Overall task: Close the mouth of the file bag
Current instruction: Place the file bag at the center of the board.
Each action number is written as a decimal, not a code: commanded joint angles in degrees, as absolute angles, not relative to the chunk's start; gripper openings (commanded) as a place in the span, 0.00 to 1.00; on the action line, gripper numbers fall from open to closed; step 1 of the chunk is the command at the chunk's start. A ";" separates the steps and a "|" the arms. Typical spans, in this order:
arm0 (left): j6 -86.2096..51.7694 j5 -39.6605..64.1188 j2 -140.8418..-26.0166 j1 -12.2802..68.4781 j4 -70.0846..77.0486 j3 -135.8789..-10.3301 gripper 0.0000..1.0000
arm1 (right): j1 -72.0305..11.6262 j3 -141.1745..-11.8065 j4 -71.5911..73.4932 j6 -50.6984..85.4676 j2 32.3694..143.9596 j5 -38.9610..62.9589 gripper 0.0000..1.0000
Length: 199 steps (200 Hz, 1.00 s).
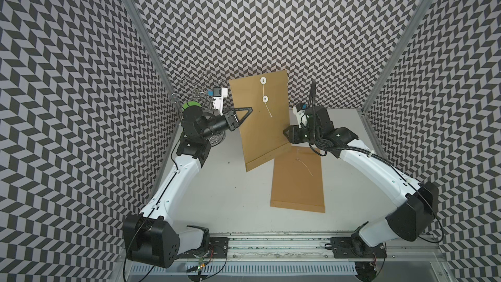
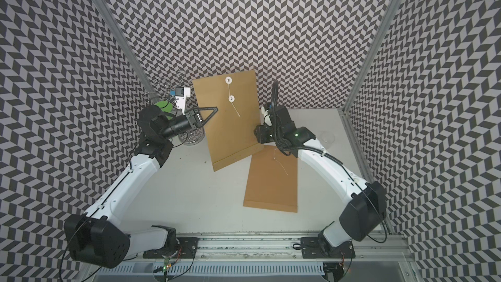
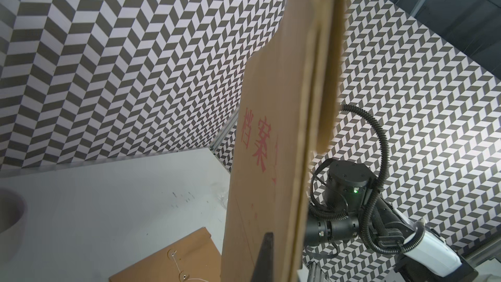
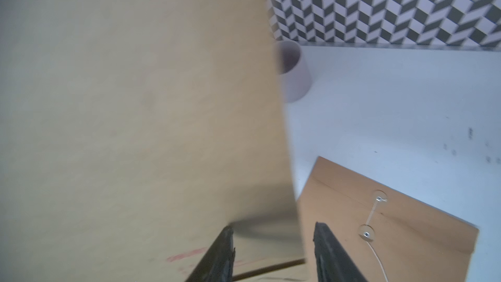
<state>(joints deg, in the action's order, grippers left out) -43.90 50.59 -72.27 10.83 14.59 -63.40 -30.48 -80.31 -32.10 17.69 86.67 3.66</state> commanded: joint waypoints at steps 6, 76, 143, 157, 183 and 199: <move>-37.71 50.35 -70.02 9.88 4.19 -55.78 0.00 | -24.66 -76.91 -28.98 19.96 83.10 -2.72 0.49; -15.34 15.37 -73.44 11.42 -21.93 -51.07 0.00 | -22.68 -77.17 -25.62 22.28 86.56 6.90 0.49; -6.09 -5.01 -90.55 14.73 -27.11 -60.82 0.00 | -22.68 -75.35 -22.86 21.80 87.01 8.24 0.49; -3.73 -11.07 -92.36 15.07 -29.78 -63.82 0.00 | -22.63 -74.61 -22.35 21.87 87.17 8.69 0.49; -1.45 -14.00 -93.71 15.35 -32.72 -66.70 0.00 | -22.68 -73.44 -20.85 22.41 87.68 10.34 0.49; -0.70 -14.56 -94.30 15.88 -34.40 -67.08 0.00 | -22.67 -73.36 -20.74 22.42 88.48 11.73 0.49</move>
<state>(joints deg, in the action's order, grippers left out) -4.43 -8.67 -93.86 15.11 -29.26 -65.39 -22.39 -74.04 -24.10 21.98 86.96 9.17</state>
